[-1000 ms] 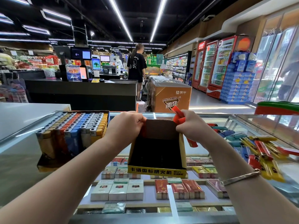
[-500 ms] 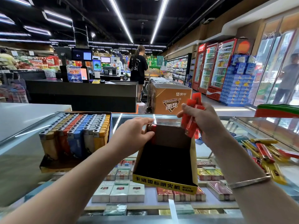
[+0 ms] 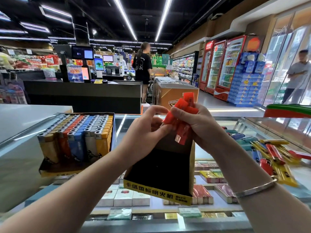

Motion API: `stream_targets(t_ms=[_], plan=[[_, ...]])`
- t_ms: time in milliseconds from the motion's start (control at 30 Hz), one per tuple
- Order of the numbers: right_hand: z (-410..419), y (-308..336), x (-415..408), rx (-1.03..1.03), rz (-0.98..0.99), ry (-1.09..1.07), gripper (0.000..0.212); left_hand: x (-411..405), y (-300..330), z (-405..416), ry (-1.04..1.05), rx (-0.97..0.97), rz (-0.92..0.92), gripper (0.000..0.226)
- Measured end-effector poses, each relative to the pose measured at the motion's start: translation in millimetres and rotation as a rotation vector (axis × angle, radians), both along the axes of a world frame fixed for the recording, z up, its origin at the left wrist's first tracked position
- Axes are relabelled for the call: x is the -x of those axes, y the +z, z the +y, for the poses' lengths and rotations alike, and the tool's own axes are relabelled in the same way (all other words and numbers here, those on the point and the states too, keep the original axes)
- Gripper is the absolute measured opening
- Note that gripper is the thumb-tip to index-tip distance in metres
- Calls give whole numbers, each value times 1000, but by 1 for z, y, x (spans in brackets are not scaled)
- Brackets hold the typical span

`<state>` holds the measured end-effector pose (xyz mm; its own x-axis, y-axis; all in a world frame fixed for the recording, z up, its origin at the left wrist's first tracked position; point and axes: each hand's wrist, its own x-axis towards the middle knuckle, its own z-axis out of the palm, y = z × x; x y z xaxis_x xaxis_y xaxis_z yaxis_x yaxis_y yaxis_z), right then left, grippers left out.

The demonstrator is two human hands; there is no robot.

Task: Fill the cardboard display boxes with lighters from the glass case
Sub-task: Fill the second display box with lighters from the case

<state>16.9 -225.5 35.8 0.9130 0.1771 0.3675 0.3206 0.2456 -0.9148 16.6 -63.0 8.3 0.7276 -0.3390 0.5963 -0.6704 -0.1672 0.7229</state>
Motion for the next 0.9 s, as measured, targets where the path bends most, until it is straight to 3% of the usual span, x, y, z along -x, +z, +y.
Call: stream_targets(t_ms=[167, 267, 367, 433, 500, 567, 633, 733, 900], plan=[[-6, -1, -3, 96, -73, -173, 17, -8, 8, 12, 59, 124, 37, 24], [-11, -1, -6, 333, -187, -415, 13, -13, 16, 27, 104, 162, 14, 23], [-9, -4, -7, 569, -193, -372, 10, -14, 23, 35, 78, 155, 127, 21], [-7, -9, -8, 746, -202, -344, 9, -11, 27, 37, 11, 74, 255, 3], [-7, -13, -9, 842, -233, -349, 9, -11, 29, 40, -37, -12, 345, 21], [-8, -13, -11, 866, -240, -344, 10, -10, 31, 41, -30, -73, 341, 19], [-10, -14, -14, 874, -227, -346, 10, -10, 29, 41, 61, -189, 235, 12], [-11, -15, -18, 865, -223, -368, 7, -13, 20, 39, 274, -381, -65, 12], [-10, -20, -21, 847, -252, -375, 5, -15, 8, 30, 366, -369, -264, 26]])
